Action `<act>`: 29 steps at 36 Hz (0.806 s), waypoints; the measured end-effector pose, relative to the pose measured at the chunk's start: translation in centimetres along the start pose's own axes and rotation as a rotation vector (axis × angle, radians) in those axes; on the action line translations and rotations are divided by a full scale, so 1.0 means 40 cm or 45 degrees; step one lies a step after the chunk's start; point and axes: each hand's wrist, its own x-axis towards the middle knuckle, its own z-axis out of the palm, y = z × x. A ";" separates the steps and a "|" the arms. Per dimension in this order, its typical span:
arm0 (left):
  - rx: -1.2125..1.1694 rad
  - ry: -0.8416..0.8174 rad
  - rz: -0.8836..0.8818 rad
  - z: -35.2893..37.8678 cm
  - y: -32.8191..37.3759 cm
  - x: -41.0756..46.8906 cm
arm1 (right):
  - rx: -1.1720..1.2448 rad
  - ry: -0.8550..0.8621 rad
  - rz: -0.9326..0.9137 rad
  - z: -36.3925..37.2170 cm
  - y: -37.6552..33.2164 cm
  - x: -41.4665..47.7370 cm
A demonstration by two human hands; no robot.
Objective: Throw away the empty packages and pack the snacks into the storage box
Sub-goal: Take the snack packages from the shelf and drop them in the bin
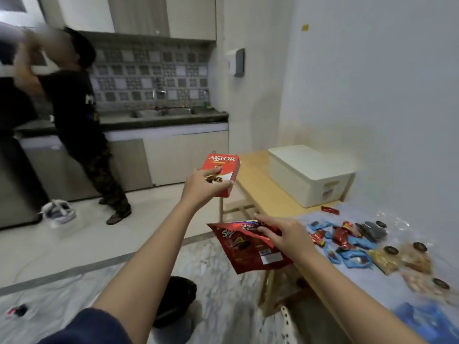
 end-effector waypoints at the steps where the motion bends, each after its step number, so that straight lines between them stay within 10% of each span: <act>1: 0.015 0.033 -0.039 -0.024 -0.045 0.013 | 0.013 -0.025 -0.021 0.037 -0.008 0.033; 16: 0.067 0.346 -0.674 -0.252 -0.632 0.026 | -0.019 -0.529 -0.181 0.571 -0.078 0.374; 29: -0.005 0.326 -1.214 0.015 -1.157 -0.026 | 0.162 -0.691 0.351 1.168 0.101 0.443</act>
